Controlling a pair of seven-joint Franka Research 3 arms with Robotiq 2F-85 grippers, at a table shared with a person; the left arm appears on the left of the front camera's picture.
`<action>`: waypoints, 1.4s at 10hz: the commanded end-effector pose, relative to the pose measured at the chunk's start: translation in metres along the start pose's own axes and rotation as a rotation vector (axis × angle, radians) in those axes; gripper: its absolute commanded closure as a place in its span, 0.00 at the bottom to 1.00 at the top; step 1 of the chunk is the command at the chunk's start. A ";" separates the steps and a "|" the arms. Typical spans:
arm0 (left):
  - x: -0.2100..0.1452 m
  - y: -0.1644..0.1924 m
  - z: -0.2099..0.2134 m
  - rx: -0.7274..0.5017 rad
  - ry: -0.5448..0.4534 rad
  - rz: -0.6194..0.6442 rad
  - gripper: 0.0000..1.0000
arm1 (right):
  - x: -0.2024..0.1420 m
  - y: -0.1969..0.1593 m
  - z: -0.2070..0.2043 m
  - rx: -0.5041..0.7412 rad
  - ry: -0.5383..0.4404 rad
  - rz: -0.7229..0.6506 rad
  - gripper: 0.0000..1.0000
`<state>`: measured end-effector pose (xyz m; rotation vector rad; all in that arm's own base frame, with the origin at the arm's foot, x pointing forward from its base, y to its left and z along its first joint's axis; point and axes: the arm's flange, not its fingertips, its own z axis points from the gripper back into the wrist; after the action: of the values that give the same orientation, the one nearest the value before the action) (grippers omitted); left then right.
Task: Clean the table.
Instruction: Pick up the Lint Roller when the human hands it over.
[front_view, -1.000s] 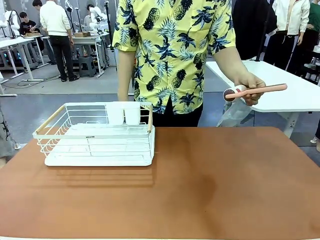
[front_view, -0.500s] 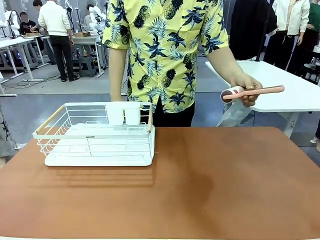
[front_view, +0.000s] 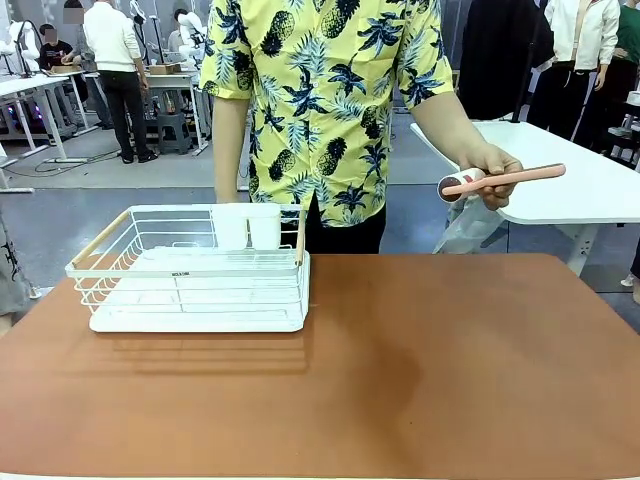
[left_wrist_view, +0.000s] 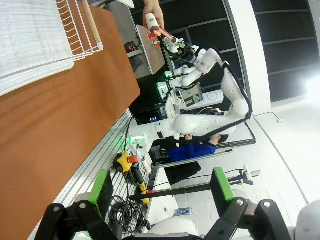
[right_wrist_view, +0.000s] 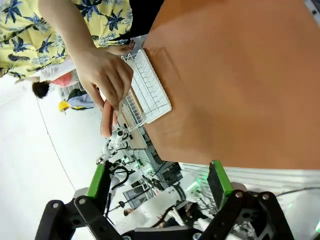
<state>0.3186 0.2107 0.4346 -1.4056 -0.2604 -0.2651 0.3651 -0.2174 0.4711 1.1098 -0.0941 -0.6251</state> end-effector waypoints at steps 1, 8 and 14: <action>-0.001 -0.001 0.002 0.000 -0.005 -0.003 0.00 | -0.030 0.025 -0.034 -0.036 -0.043 -0.107 0.00; -0.001 -0.001 0.002 0.000 -0.005 -0.003 0.00 | -0.073 0.073 -0.125 0.055 -0.174 -0.141 0.00; -0.001 -0.001 0.002 0.000 -0.005 -0.003 0.00 | -0.093 0.076 -0.180 0.078 -0.229 -0.041 0.00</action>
<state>0.3187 0.2105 0.4345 -1.4054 -0.2595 -0.2653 0.3893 -0.0154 0.4846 1.1077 -0.2445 -0.8079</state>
